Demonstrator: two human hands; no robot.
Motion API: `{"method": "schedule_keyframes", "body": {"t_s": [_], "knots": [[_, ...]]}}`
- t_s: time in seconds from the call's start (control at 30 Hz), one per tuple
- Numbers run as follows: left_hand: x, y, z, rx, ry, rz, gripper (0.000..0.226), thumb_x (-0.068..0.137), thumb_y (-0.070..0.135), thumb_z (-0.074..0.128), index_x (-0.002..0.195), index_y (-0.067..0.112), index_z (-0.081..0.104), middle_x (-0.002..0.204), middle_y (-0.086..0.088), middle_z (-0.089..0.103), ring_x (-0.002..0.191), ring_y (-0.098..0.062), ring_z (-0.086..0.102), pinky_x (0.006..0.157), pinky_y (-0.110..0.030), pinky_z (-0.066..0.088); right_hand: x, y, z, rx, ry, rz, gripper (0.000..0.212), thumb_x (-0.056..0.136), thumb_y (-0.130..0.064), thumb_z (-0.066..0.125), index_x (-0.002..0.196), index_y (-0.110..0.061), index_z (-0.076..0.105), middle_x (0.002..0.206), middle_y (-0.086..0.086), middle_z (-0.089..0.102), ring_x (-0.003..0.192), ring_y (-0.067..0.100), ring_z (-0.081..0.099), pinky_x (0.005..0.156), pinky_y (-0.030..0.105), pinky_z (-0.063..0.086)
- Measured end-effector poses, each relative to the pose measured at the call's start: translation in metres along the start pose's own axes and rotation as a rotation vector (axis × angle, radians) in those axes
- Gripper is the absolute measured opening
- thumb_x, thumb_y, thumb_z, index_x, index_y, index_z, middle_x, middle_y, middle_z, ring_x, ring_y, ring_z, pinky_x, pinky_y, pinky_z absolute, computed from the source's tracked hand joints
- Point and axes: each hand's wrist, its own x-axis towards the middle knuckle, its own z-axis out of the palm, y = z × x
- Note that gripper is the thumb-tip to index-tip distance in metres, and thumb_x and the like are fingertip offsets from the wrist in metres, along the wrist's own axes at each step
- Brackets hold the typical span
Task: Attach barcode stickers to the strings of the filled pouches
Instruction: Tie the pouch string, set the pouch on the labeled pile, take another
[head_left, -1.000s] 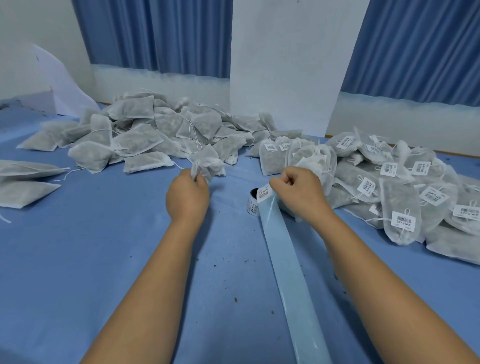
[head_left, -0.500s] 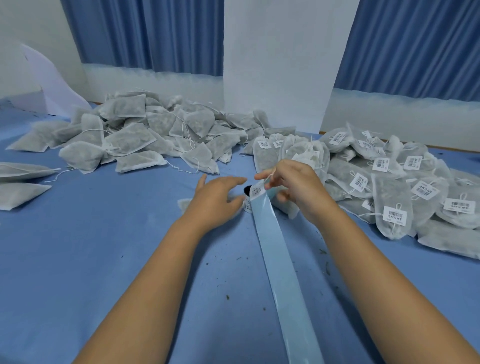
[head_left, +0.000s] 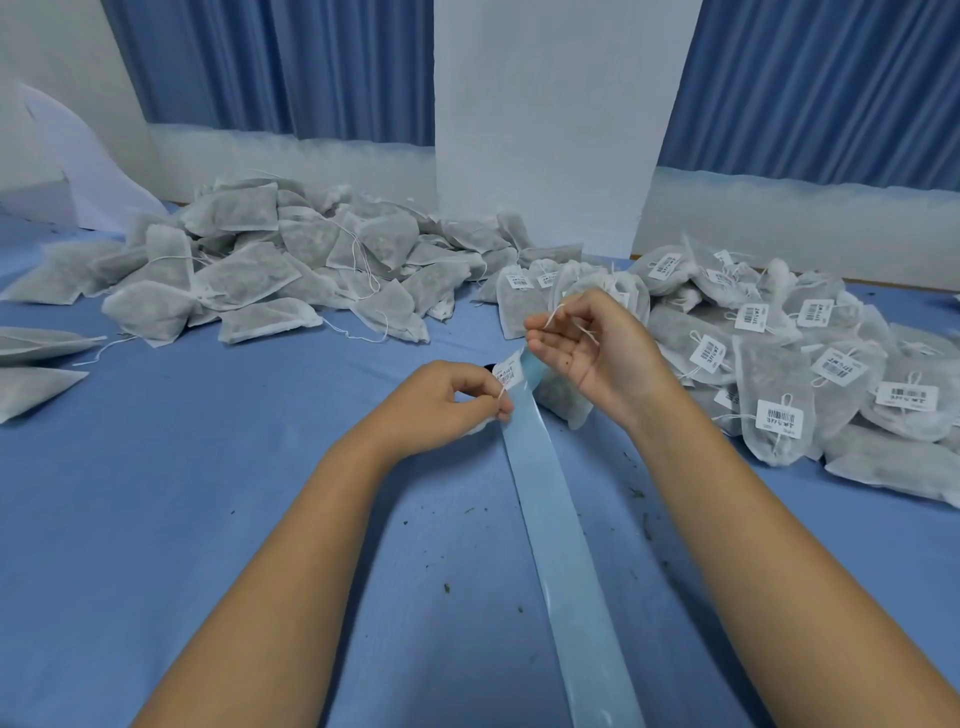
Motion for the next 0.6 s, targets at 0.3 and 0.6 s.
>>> {"method": "schedule_keyframes", "body": {"t_s": [0.3, 0.6], "knots": [[-0.004, 0.005, -0.011, -0.531, 0.000, 0.037, 0.025, 0.092, 0.004, 0.061, 0.078, 0.016, 0.077, 0.084, -0.004, 0.075, 0.083, -0.013, 0.068, 0.077, -0.019, 0.054, 0.001, 0.008, 0.000, -0.291, 0.141, -0.151, 0.019, 0.089, 0.001, 0.043, 0.076, -0.001, 0.056, 0.065, 0.010, 0.069, 0.057, 0.017, 0.064, 0.061, 0.025, 0.055], [0.001, 0.005, -0.014, -0.540, 0.265, 0.038, 0.022, 0.094, 0.005, 0.062, 0.110, 0.015, 0.073, 0.105, 0.010, 0.076, 0.107, 0.007, 0.064, 0.082, -0.005, 0.046, -0.014, 0.013, 0.011, -0.627, -0.172, -0.266, 0.024, 0.088, 0.008, 0.048, 0.069, -0.004, 0.056, 0.072, 0.014, 0.072, 0.065, 0.023, 0.066, 0.066, 0.028, 0.055]]}}
